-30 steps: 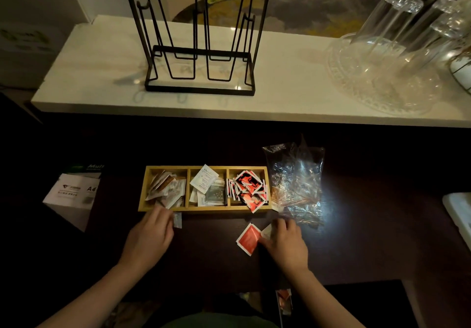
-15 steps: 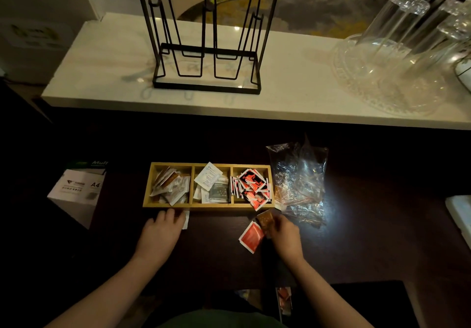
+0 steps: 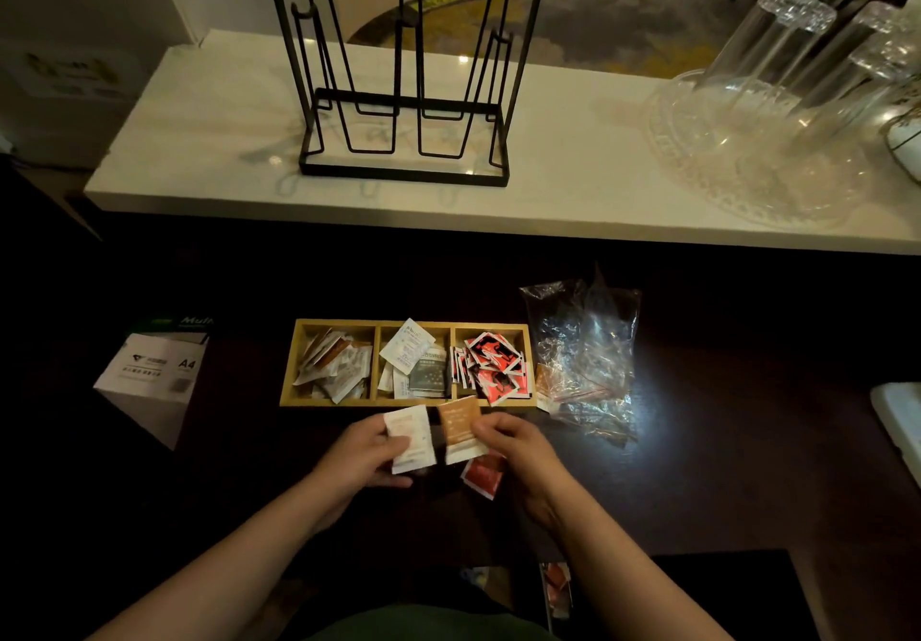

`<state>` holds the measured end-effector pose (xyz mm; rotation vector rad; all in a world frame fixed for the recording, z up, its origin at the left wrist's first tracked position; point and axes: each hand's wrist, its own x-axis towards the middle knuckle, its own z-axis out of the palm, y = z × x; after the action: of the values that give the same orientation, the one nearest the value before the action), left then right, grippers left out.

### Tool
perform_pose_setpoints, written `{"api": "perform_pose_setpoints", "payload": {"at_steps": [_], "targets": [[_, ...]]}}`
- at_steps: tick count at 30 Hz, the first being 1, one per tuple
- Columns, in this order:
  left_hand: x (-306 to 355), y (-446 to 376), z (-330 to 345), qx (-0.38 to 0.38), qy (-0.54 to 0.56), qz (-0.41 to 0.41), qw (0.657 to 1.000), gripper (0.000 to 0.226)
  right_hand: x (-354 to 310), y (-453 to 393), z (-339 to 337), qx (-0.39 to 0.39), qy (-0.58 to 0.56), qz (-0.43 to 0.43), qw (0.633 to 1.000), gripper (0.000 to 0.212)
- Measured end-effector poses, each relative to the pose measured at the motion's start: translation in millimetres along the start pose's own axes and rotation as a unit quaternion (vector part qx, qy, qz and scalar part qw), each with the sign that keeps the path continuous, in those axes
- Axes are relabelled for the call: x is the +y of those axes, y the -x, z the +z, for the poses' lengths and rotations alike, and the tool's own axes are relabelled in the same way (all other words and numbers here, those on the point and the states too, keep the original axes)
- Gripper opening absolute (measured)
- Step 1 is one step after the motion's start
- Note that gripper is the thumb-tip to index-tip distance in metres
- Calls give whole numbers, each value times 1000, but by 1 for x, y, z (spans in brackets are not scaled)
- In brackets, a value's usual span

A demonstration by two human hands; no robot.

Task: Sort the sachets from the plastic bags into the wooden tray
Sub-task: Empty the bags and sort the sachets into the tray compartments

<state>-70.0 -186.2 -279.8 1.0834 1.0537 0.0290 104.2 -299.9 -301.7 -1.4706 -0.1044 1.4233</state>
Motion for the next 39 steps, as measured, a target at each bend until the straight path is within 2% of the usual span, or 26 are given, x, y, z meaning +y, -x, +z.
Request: {"api": "perform_pose_setpoints", "payload": {"at_steps": [3,5,7,9,11,14,15,16,18,19,21,23,25,27,29,30,32,35,37,39], "targets": [[9,7,11,-25,104,-5,994,24,-3,0,31,-35,38,-20,998,6],[12,10,13,-34,149,-9,988,31,-5,-1,45,-13,56,-39,998,7],[14,13,12,-41,158,-5,987,36,-6,-5,51,25,121,-72,990,9],[16,15,11,-36,139,6,990,33,-5,-7,54,31,175,-95,979,11],[17,16,10,-11,76,19,997,32,-3,-6,53,18,206,-112,972,11],[24,10,-1,62,-46,51,996,32,-1,-4,44,28,259,-140,955,10],[29,7,-8,113,-120,82,983,32,1,-4,36,58,307,-154,937,12],[36,3,-18,178,-224,124,950,33,4,-5,26,93,357,-160,916,15],[49,-5,-41,293,-421,206,833,25,11,-6,2,168,403,-139,889,20],[56,-8,-50,324,-482,229,782,21,14,-7,-10,201,406,-121,883,19],[64,-18,-62,343,-560,229,719,31,21,-10,-29,233,417,-96,873,13],[56,-32,-69,311,-623,207,687,57,26,-13,-37,214,460,-85,857,14],[36,-45,-74,265,-667,204,665,75,31,-14,-33,184,526,-73,827,34],[16,-54,-76,238,-685,198,660,74,36,-13,-25,170,604,-82,774,48],[5,-58,-74,246,-679,197,663,62,40,-13,-20,159,660,-87,729,57],[3,-60,-72,249,-676,197,665,60,41,-14,-19,154,665,-78,727,60],[1,-64,-70,241,-689,199,654,66,39,-18,-20,145,643,-46,751,60],[3,-71,-73,222,-705,200,643,68,28,-18,-22,91,619,-27,780,31],[7,-74,-75,209,-712,197,641,65,13,-11,-21,52,566,-50,821,9],[8,-76,-76,200,-717,196,638,63,-10,-2,-19,36,480,-108,870,5]]}}
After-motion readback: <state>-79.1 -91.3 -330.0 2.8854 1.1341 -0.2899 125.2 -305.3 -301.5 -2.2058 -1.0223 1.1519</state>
